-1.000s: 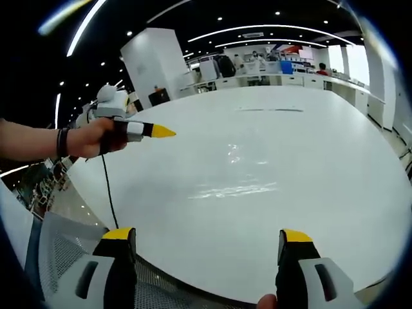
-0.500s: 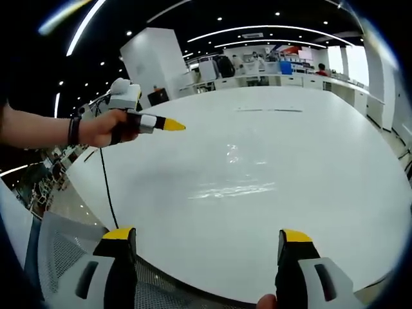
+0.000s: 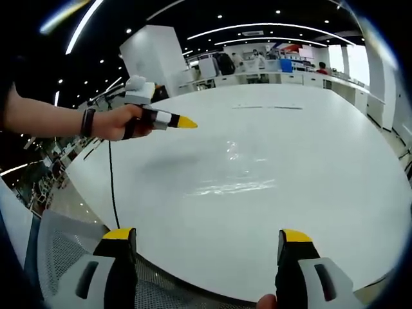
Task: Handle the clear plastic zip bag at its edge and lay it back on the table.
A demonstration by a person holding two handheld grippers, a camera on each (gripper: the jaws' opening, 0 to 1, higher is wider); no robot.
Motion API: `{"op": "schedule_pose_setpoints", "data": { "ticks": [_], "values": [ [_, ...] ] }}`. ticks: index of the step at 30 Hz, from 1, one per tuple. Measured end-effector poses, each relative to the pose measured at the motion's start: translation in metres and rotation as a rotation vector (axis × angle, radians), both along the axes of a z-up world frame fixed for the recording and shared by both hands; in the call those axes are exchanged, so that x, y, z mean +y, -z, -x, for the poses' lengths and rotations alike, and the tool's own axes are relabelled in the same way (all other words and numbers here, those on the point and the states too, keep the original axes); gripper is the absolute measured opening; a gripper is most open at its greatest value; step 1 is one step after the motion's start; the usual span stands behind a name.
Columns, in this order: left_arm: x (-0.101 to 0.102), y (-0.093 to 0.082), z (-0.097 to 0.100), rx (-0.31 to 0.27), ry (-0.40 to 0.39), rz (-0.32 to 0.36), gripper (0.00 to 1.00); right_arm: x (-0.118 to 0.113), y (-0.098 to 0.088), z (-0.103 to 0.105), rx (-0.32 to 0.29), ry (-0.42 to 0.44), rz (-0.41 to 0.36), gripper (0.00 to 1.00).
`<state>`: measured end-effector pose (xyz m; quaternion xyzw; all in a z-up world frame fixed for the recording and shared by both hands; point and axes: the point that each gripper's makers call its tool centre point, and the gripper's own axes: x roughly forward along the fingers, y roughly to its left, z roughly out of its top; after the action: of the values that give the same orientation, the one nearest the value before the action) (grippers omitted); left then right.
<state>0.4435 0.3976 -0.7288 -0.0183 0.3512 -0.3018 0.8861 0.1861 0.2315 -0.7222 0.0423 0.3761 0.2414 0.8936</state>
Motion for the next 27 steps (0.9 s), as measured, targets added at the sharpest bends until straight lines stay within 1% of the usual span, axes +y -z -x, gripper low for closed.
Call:
{"op": "schedule_pose_setpoints", "data": {
  "ticks": [2, 6, 8, 10, 14, 19, 22, 24, 27],
  "values": [
    [-0.005, 0.002, -0.008, 0.004, -0.004, 0.006, 0.58, 0.000, 0.000, 0.000, 0.002, -0.002, 0.001, 0.91],
    [-0.011, 0.008, -0.013, 0.006, -0.002, 0.008, 0.56, 0.000, 0.002, 0.000, 0.005, -0.002, 0.003, 0.91],
    [-0.012, 0.011, -0.011, 0.009, -0.002, 0.009, 0.55, 0.000, 0.002, 0.000, 0.007, -0.001, 0.005, 0.91],
    [-0.013, 0.017, -0.016, 0.013, -0.005, 0.009, 0.54, 0.000, 0.002, 0.000, 0.007, -0.001, 0.005, 0.91],
    [-0.015, 0.017, -0.019, 0.016, -0.010, 0.004, 0.52, 0.000, 0.003, 0.000, 0.010, -0.003, 0.008, 0.91],
    [-0.013, 0.022, -0.020, 0.016, -0.021, -0.001, 0.48, 0.000, 0.005, 0.000, 0.013, -0.006, 0.008, 0.91],
    [-0.014, 0.027, -0.018, 0.020, -0.026, 0.000, 0.47, 0.000, 0.004, 0.001, 0.014, -0.008, 0.010, 0.91],
    [-0.016, 0.026, -0.020, 0.021, -0.029, 0.004, 0.46, 0.001, 0.003, 0.001, 0.015, -0.009, 0.011, 0.91],
    [-0.021, 0.027, -0.023, 0.009, -0.026, 0.005, 0.43, 0.001, 0.004, 0.001, 0.018, -0.010, 0.011, 0.91]
  ]
}}
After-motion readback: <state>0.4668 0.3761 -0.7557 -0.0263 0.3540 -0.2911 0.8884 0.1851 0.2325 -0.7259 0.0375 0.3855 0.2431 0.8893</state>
